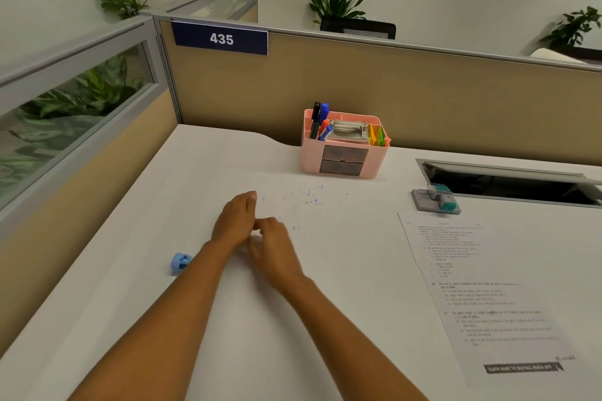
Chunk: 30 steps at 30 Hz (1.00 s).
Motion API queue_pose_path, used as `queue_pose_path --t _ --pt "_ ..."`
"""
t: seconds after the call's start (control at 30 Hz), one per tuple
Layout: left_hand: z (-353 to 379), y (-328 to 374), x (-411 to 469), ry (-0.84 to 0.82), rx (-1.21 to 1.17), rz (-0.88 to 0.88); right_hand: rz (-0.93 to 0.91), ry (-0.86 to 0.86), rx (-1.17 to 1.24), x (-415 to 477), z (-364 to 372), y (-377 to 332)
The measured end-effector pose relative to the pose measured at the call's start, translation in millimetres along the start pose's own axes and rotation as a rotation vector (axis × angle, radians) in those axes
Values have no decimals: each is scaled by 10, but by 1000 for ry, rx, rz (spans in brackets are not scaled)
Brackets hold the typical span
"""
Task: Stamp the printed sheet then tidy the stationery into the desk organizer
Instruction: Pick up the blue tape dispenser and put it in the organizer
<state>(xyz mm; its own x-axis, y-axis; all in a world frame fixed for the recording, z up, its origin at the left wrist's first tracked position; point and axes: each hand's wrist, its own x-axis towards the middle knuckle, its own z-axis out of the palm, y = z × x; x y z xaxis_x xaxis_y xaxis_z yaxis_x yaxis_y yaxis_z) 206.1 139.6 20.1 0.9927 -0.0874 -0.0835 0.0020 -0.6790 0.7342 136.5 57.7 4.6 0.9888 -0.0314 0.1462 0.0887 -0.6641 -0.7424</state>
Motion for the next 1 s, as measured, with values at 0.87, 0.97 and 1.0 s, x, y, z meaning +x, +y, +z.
queue_pose_path --t 0.87,0.97,1.0 --pt "-86 -85 14 50 42 60 180 154 -20 168 -684 17" --pt "28 -59 19 44 104 151 197 264 75 440 -1064 17" --pt "73 -50 34 35 124 173 192 294 62 546 -1180 25"
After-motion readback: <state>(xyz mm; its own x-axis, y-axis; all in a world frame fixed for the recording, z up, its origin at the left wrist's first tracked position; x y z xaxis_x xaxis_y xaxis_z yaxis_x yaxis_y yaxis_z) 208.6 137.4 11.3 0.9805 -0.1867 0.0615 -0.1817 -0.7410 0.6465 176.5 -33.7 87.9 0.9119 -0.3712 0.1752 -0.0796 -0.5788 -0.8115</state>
